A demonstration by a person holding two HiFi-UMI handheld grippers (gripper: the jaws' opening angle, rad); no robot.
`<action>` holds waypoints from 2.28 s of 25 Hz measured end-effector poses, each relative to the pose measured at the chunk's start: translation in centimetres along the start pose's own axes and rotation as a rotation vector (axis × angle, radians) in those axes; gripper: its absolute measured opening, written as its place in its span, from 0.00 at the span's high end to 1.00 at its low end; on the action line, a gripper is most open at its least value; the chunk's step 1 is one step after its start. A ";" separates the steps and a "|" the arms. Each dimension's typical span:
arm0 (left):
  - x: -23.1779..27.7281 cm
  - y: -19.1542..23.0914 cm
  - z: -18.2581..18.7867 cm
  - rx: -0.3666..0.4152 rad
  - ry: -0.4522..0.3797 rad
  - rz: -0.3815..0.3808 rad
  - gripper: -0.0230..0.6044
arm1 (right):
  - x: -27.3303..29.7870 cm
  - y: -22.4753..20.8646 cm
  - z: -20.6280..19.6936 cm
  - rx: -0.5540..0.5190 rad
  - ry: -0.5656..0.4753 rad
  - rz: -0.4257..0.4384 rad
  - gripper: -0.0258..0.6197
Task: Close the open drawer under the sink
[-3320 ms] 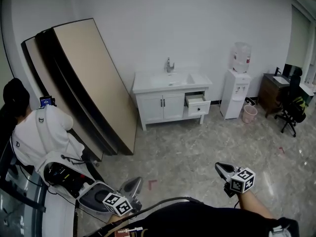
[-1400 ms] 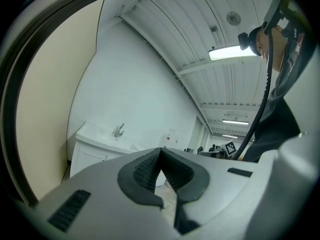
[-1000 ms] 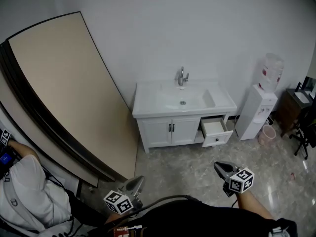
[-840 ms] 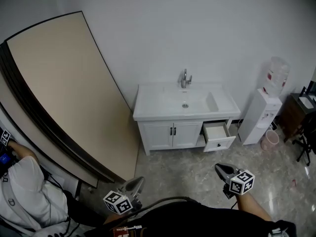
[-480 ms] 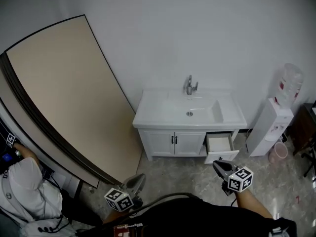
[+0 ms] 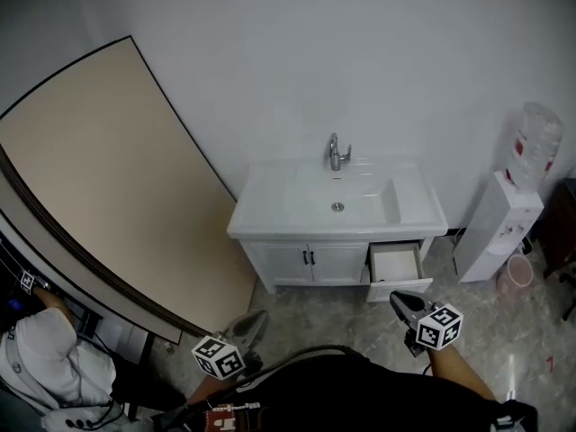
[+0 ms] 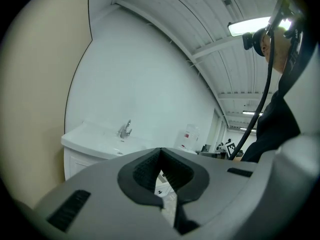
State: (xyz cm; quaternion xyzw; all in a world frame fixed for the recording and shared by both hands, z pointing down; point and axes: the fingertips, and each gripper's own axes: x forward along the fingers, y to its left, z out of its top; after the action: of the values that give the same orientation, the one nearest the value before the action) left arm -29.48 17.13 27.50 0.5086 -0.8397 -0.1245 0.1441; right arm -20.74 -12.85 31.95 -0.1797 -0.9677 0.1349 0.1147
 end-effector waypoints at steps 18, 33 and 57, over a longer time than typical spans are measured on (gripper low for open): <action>6.4 15.7 6.5 -0.007 -0.016 -0.162 0.96 | 14.3 -1.4 4.5 -0.039 -0.012 -0.151 0.96; 5.5 32.4 11.6 -0.058 -0.023 -0.155 0.97 | 30.9 1.1 8.1 -0.070 0.043 -0.159 0.96; 30.5 29.0 14.1 -0.029 -0.040 -0.009 0.97 | 36.1 -25.3 16.2 -0.083 0.037 0.026 0.96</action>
State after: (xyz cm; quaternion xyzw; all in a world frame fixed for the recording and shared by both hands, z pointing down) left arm -71.92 3.95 28.25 0.5078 -0.8381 -0.1474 0.1341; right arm -65.97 -25.50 30.67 -0.1992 -0.9677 0.0925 0.1234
